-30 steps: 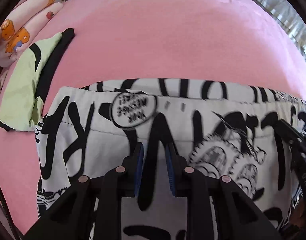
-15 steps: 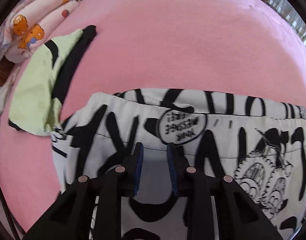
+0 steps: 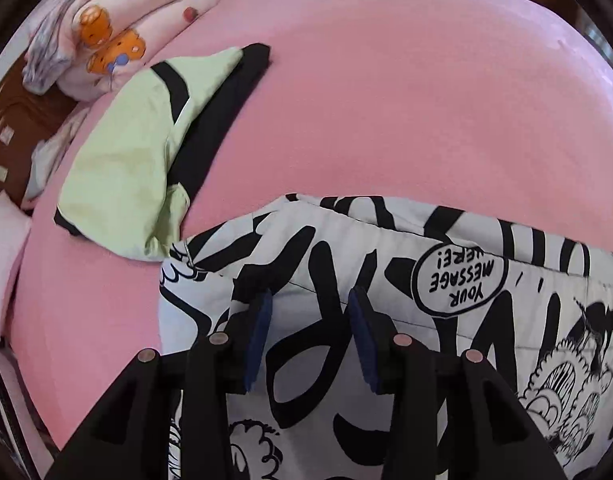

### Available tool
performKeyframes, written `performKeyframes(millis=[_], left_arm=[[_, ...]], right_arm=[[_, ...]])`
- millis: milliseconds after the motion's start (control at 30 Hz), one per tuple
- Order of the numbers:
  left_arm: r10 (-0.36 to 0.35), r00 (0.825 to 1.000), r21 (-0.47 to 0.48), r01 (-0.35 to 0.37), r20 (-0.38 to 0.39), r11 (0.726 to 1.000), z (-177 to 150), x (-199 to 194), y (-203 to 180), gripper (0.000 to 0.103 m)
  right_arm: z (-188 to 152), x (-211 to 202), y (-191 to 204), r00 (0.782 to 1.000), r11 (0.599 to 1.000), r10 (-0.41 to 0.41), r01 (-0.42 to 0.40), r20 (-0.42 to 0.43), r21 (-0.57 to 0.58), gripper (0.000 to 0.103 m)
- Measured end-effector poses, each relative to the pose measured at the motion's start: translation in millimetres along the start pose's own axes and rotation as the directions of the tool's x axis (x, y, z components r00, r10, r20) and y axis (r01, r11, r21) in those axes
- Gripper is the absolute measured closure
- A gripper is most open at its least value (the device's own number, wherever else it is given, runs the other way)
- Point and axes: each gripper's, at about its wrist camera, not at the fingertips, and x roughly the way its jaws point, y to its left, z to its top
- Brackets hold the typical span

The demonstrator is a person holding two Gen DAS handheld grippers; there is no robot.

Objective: Fold large clothes

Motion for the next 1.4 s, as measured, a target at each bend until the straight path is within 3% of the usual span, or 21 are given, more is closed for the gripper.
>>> performKeyframes(millis=[167, 400, 600, 733, 867, 1067, 1100, 1200, 1300, 1400], left_arm=[[0.051, 0.999, -0.004, -0.051, 0.017, 0.999, 8, 10, 3, 0.064], [-0.002, 0.999, -0.103, -0.004, -0.053, 0.995, 24, 30, 18, 0.064], [0.049, 0.999, -0.040, -0.050, -0.024, 0.998, 18, 16, 8, 0.064], [0.004, 1.000, -0.031, -0.004, 0.008, 1.000, 9, -3, 11, 0.064], [-0.033, 0.999, -0.031, 0.034, 0.040, 0.999, -4, -30, 19, 0.064], [-0.110, 0.994, -0.052, 0.112, 0.024, 0.992, -33, -61, 45, 0.060], [-0.131, 0.991, -0.054, 0.132, 0.017, 0.990, -39, -64, 52, 0.059], [-0.140, 0.990, -0.047, 0.140, 0.001, 0.989, -55, -70, 68, 0.057], [-0.125, 0.992, -0.064, 0.123, -0.022, 0.990, -72, -73, 87, 0.053], [-0.165, 0.984, -0.139, 0.155, -0.064, 0.978, -88, -69, 114, 0.043]], right_arm=[[-6, 9, -28, 0.999, 0.995, 0.032, -0.028, -0.036, 0.095, 0.103], [-9, 27, -21, 0.998, 0.999, -0.046, 0.046, -0.043, -0.001, 0.103], [-5, 21, -20, 0.995, 0.996, -0.082, 0.084, -0.053, 0.027, 0.103], [-10, 1, -19, 0.992, 0.992, -0.122, 0.122, -0.037, 0.014, 0.103], [-25, -20, -15, 0.987, 0.990, -0.141, 0.143, -0.075, 0.010, 0.103], [-45, -58, 12, 0.976, 0.980, -0.200, 0.200, -0.082, -0.003, 0.098], [-47, -66, 16, 0.979, 0.981, -0.189, 0.191, -0.070, 0.021, 0.092], [-50, -86, 25, 0.989, 0.982, -0.144, 0.148, -0.041, 0.118, 0.049], [-50, -103, 40, 0.993, 0.979, -0.118, 0.117, -0.008, 0.165, 0.046], [-49, -110, 61, 0.992, 0.980, -0.124, 0.125, -0.014, 0.157, 0.046]])
